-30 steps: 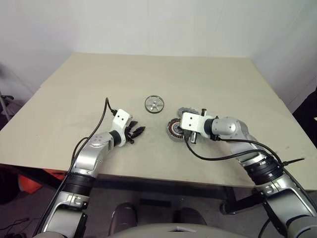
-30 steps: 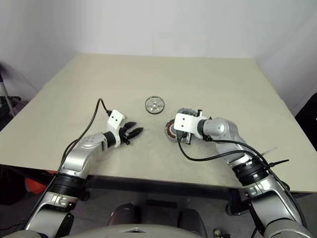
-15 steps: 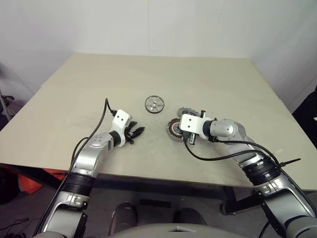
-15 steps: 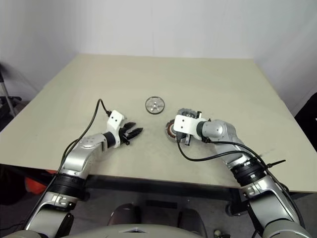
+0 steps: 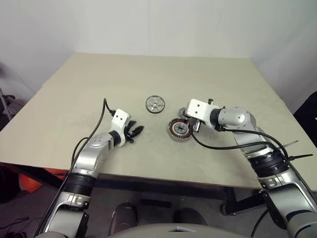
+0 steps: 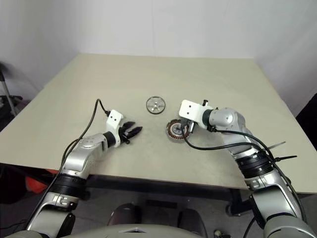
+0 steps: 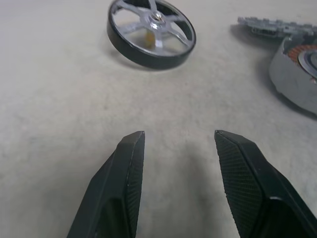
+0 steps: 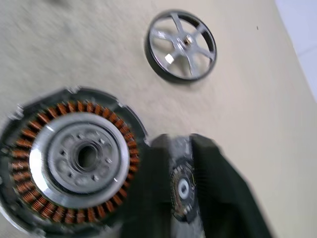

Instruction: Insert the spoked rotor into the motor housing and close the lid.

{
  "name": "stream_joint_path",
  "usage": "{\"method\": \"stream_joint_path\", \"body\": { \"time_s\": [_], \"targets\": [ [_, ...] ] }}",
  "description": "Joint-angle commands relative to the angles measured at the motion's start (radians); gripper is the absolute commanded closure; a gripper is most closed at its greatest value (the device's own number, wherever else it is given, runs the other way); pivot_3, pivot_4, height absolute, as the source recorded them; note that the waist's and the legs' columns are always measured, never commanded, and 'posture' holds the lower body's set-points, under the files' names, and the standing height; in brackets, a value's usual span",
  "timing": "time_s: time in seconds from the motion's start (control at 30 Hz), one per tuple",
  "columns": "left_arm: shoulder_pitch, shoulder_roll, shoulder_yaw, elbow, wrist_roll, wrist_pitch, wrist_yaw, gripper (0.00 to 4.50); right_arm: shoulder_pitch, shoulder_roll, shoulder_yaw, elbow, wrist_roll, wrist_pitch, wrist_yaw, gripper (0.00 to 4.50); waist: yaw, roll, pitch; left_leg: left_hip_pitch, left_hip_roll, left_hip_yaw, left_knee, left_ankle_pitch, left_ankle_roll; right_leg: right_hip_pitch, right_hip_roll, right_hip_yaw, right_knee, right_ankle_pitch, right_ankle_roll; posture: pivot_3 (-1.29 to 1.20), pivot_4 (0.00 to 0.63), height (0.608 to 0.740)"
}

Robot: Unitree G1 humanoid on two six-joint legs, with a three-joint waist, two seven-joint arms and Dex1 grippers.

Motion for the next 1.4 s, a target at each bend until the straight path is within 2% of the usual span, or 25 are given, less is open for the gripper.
{"method": "stream_joint_path", "body": {
  "time_s": [0.03,0.13,0.33,0.57,0.77,1.0,1.4],
  "targets": [
    [-0.041,-0.017,0.028,0.02,-0.017,0.002,0.02,2.13,-0.023,-0.017,-0.038,-0.003,-0.002,-0.007,-0.031,2.72,0.001,0.0,0.0,0.0,0.0,0.0,0.0,0.0,0.0,0.0,0.0,0.0,0.0,0.0,0.0,0.0,0.0,0.74],
    [-0.097,-0.056,0.081,0.113,-0.024,-0.009,0.092,2.13,-0.02,-0.024,-0.037,0.013,-0.006,-0.018,-0.051,2.72,0.003,0.0,0.0,0.0,0.0,0.0,0.0,0.0,0.0,0.0,0.0,0.0,0.0,0.0,0.0,0.0,0.0,0.74],
    [-0.316,-0.144,0.278,0.408,-0.141,0.022,0.229,2.13,-0.016,-0.018,-0.019,0.016,-0.009,-0.03,-0.063,2.72,0.006,-0.001,0.0,0.0,-0.001,0.0,0.002,0.0,0.0,0.0,0.0,0.0,0.001,0.0,0.0,0.0,0.0,0.74],
    [-0.513,-0.172,0.323,0.707,-0.165,-0.013,0.179,2.13,-0.007,-0.008,-0.011,-0.003,-0.01,-0.015,-0.066,2.72,0.021,-0.001,0.001,-0.003,-0.001,0.0,0.002,-0.001,0.002,-0.002,-0.001,0.0,0.0,0.0,0.0,0.0,0.0,0.74],
    [-0.622,-0.182,0.356,0.9,-0.168,-0.043,0.154,2.13,0.005,-0.014,-0.02,-0.028,-0.009,0.002,-0.071,2.72,0.023,-0.003,0.002,-0.008,-0.001,-0.001,0.003,-0.001,0.003,-0.006,-0.001,-0.001,0.0,0.0,0.0,0.0,0.0,0.74],
    [-0.711,-0.208,0.4,1.033,-0.178,-0.052,0.141,2.13,0.026,-0.03,-0.032,-0.065,-0.007,0.02,-0.075,2.72,0.027,-0.003,0.002,-0.008,-0.002,-0.001,0.003,-0.001,0.003,-0.006,-0.002,-0.001,0.0,0.0,0.0,0.0,0.0,0.74],
    [-0.757,-0.231,0.421,1.133,-0.143,-0.096,0.266,2.13,0.034,-0.04,-0.061,-0.072,-0.003,0.027,-0.098,2.72,0.027,-0.004,0.002,-0.007,-0.002,-0.001,0.003,-0.001,0.003,-0.006,-0.002,-0.002,0.0,0.0,0.0,0.0,0.0,0.74]
  ]
}}
